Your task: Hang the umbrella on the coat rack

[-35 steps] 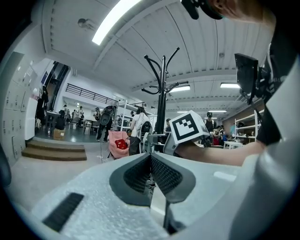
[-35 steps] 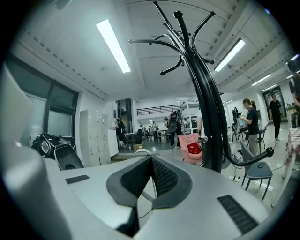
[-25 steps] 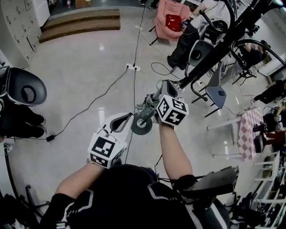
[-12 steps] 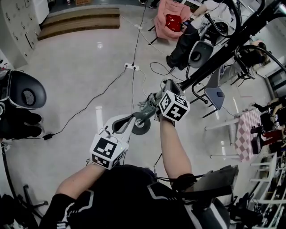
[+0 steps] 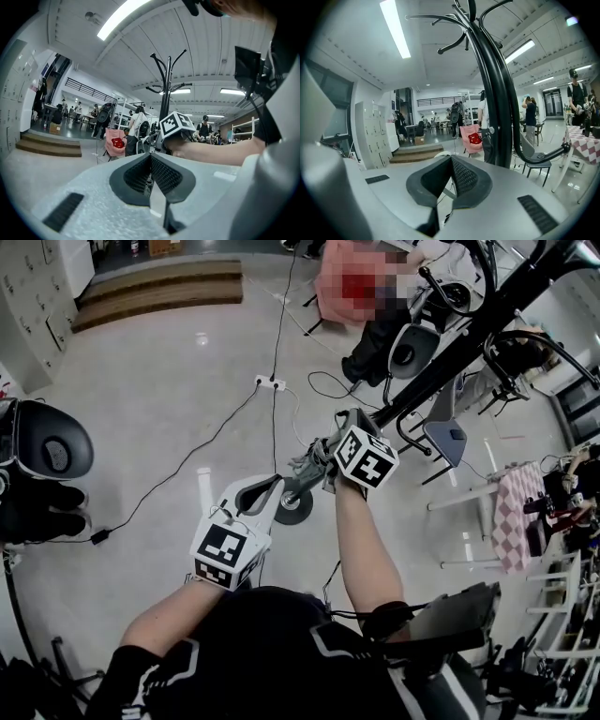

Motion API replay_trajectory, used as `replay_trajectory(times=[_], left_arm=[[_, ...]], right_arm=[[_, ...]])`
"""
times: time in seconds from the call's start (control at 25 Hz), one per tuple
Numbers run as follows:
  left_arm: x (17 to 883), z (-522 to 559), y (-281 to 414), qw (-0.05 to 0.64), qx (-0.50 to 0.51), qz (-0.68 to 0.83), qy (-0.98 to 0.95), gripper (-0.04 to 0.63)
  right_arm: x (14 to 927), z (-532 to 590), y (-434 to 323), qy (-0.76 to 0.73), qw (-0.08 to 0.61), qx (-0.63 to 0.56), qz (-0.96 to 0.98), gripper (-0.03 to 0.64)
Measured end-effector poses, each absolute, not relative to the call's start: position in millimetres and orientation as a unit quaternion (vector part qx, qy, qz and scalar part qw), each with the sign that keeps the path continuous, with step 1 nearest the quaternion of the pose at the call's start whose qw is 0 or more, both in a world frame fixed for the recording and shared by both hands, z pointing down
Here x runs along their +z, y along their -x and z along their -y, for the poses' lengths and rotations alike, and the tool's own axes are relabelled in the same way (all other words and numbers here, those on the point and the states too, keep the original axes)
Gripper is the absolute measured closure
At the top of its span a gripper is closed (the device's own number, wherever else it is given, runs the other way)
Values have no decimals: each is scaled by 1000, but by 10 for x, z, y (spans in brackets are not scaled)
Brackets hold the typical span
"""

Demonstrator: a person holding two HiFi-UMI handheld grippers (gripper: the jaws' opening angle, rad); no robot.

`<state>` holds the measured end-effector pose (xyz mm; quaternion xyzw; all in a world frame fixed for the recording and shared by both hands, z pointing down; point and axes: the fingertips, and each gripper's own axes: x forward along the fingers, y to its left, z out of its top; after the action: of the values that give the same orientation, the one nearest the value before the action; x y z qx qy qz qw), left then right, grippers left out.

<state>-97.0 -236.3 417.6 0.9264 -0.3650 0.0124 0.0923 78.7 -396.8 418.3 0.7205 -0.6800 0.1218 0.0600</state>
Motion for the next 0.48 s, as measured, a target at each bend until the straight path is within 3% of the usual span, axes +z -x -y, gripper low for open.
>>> replay_trajectory(times=[0.48], left_arm=[[4107,2406,690,92,-6,334,-938,584]], right_arm=[[4121,4029,-829,-723,56,162,670,609]])
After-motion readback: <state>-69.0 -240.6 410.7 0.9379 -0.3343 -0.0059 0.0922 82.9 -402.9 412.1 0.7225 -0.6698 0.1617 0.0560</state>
